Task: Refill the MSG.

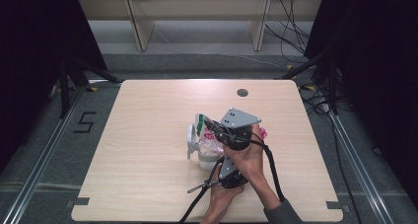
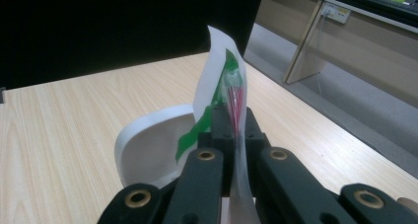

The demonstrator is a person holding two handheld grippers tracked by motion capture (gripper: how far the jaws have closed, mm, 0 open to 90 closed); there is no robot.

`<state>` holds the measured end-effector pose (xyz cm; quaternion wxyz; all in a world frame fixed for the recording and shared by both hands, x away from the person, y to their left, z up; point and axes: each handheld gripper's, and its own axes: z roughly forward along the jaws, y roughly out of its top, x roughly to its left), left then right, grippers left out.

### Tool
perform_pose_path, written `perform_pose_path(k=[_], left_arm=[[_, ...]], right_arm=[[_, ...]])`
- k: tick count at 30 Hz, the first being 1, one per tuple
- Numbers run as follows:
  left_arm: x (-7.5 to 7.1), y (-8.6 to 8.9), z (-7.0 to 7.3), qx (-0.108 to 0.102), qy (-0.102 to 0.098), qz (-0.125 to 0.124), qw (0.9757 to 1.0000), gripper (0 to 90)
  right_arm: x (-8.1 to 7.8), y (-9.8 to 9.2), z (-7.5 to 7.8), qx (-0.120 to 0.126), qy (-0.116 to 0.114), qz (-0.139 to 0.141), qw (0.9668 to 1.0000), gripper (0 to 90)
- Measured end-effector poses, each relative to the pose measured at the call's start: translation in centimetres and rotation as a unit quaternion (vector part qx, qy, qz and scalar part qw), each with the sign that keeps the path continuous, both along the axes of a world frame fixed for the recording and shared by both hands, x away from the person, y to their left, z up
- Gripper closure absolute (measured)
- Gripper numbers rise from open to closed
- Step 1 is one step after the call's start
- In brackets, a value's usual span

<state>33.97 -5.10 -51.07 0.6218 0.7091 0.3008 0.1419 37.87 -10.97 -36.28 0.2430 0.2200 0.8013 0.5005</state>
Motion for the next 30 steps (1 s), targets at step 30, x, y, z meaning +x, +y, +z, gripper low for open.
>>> perform_pose_path(k=[30], left_arm=[[0.22, -0.74, 0.04, -0.034, 0.002, 0.006, 0.9994, 75.0]], right_arm=[[0.18, -0.09, 0.07, -0.002, -0.007, -0.002, 1.0000, 90.0]])
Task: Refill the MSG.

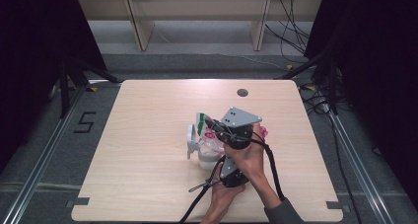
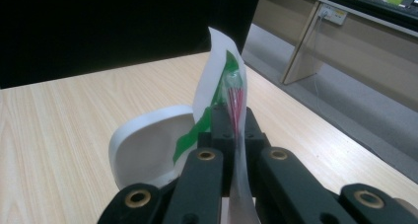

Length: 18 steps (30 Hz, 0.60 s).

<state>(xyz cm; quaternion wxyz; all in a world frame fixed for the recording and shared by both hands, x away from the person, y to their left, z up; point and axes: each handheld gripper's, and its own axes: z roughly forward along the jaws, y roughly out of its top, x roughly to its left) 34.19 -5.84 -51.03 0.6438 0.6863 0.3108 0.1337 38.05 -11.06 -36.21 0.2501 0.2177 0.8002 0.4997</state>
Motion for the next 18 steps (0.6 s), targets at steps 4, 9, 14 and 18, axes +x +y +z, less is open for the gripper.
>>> perform_pose_path(k=[4, 9, 14, 18], left_arm=[[0.22, 0.25, 0.07, 0.024, -0.007, -0.003, 0.9997, 75.0], [0.25, -0.11, 0.03, 0.000, -0.001, 0.001, 1.0000, 75.0], [0.31, 0.24, 0.07, 0.025, -0.008, -0.005, 0.9996, 75.0], [0.36, 0.33, -0.07, 0.023, -0.007, -0.005, 0.9997, 74.9]], right_arm=[[0.13, -0.21, 0.08, 0.009, 0.008, -0.006, 0.9999, 90.0], [0.52, -0.23, 0.09, 0.000, -0.007, -0.003, 1.0000, 90.0], [0.38, -0.28, 0.27, 0.008, 0.007, 0.001, 0.9999, 90.0], [0.38, -0.17, 0.11, 0.009, 0.017, 0.002, 0.9998, 90.0]])
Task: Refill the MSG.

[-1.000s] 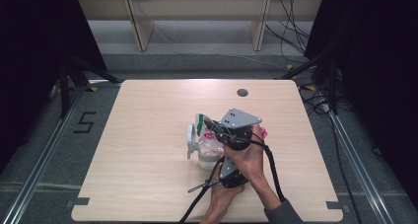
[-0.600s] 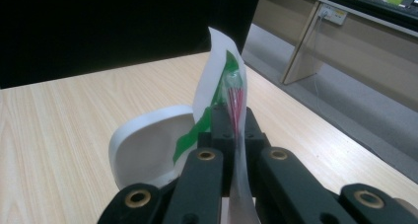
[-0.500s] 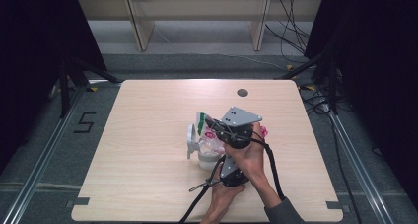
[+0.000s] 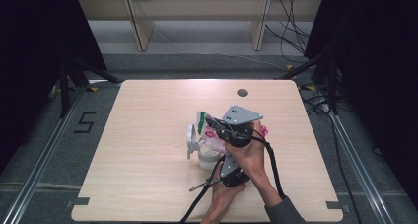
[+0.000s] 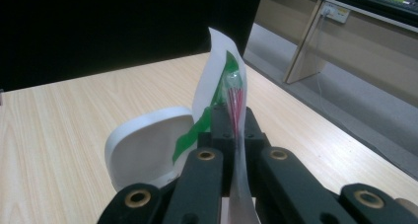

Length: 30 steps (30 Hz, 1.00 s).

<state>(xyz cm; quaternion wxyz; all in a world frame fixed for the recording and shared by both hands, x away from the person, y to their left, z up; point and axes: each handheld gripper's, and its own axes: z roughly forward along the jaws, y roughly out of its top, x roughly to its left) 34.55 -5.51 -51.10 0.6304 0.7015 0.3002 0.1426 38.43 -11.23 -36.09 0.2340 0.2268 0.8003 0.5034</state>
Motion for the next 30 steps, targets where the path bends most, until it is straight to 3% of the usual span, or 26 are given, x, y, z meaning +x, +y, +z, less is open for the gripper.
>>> perform_pose_path(k=[5, 6, 8, 18, 19, 25, 27, 30], left_arm=[[0.09, -0.01, 0.03, 0.006, 0.002, -0.002, 1.0000, 74.9], [0.08, -0.05, 0.02, 0.005, 0.002, -0.002, 1.0000, 74.9], [0.06, -0.01, 0.00, 0.006, 0.000, -0.004, 1.0000, 74.9], [0.03, -0.03, 0.03, 0.005, -0.001, -0.005, 1.0000, 74.9], [0.02, -0.01, 0.03, 0.006, -0.001, -0.005, 1.0000, 74.9], [0.06, 0.10, 0.04, 0.007, 0.003, -0.003, 1.0000, 75.0], [0.11, 0.05, -0.01, 0.007, 0.005, -0.002, 1.0000, 74.9], [0.10, 0.08, -0.05, 0.005, 0.001, -0.005, 1.0000, 74.9]], right_arm=[[0.22, -0.23, 0.06, -0.001, -0.007, -0.001, 1.0000, 90.0], [0.19, -0.23, 0.03, 0.002, 0.005, 0.000, 1.0000, 90.0], [0.30, -0.39, 0.04, 0.005, -0.005, -0.002, 1.0000, 90.0], [0.12, -0.45, 0.11, 0.012, 0.010, -0.008, 0.9998, 90.0], [0.20, -0.48, 0.09, 0.014, -0.001, -0.012, 0.9998, 90.0], [0.17, -0.40, 0.08, 0.013, 0.006, -0.005, 0.9999, 90.0], [0.38, -0.42, 0.01, 0.008, -0.006, -0.001, 1.0000, 90.0], [0.33, -0.35, -0.08, 0.010, 0.005, -0.006, 0.9999, 90.0]])
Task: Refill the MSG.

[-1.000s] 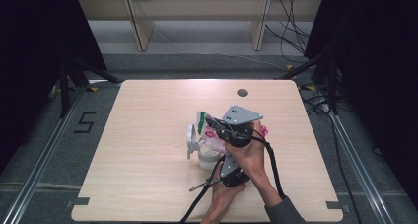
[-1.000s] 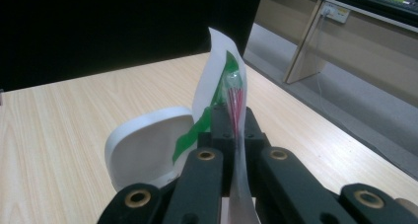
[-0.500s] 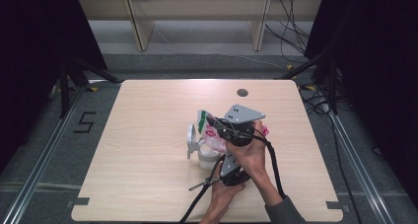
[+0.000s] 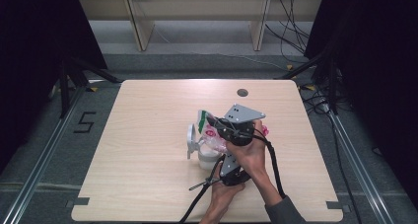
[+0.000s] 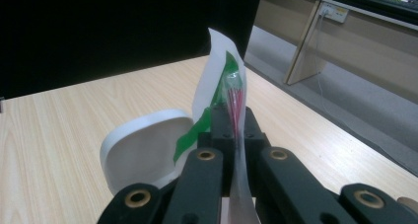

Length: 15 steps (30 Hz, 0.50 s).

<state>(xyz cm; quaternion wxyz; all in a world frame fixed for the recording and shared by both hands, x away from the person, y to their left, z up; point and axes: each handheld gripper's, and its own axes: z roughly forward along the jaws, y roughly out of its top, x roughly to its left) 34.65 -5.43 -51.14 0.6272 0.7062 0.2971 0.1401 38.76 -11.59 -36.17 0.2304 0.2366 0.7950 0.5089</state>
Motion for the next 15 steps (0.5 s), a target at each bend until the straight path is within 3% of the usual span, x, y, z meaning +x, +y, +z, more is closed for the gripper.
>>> perform_pose_path(k=[2, 5, 6, 10, 12, 13, 14, 15], left_arm=[[-0.04, 0.02, 0.01, 0.001, 0.000, 0.001, 1.0000, 74.9], [0.13, -0.15, -0.14, -0.013, -0.002, -0.002, 0.9999, 74.9], [0.05, -0.05, -0.06, -0.001, 0.002, 0.002, 1.0000, 74.9], [0.05, -0.05, -0.09, -0.002, 0.002, 0.001, 1.0000, 74.9], [0.01, -0.03, -0.06, -0.002, 0.002, 0.002, 1.0000, 74.9], [0.08, -0.07, -0.15, -0.012, -0.003, -0.003, 0.9999, 74.9], [-0.06, 0.02, -0.02, -0.002, 0.003, 0.002, 1.0000, 74.9], [-0.05, 0.00, -0.04, -0.005, 0.003, 0.002, 1.0000, 74.9]], right_arm=[[-0.12, -0.08, 0.07, 0.006, 0.004, -0.001, 1.0000, 90.0], [0.04, 0.01, -0.01, 0.000, -0.012, 0.000, 0.9999, 90.0], [0.02, 0.06, -0.06, -0.003, -0.010, 0.000, 0.9999, 90.0], [0.01, 0.10, -0.10, -0.002, 0.000, 0.002, 1.0000, 90.0], [-0.03, 0.06, -0.04, -0.002, -0.002, 0.001, 1.0000, 90.0], [0.04, 0.04, -0.02, -0.004, -0.013, 0.002, 0.9999, 90.0], [0.00, 0.10, -0.02, -0.004, -0.010, 0.005, 0.9999, 90.0], [-0.11, 0.19, -0.06, -0.004, -0.011, -0.003, 0.9999, 90.0]])
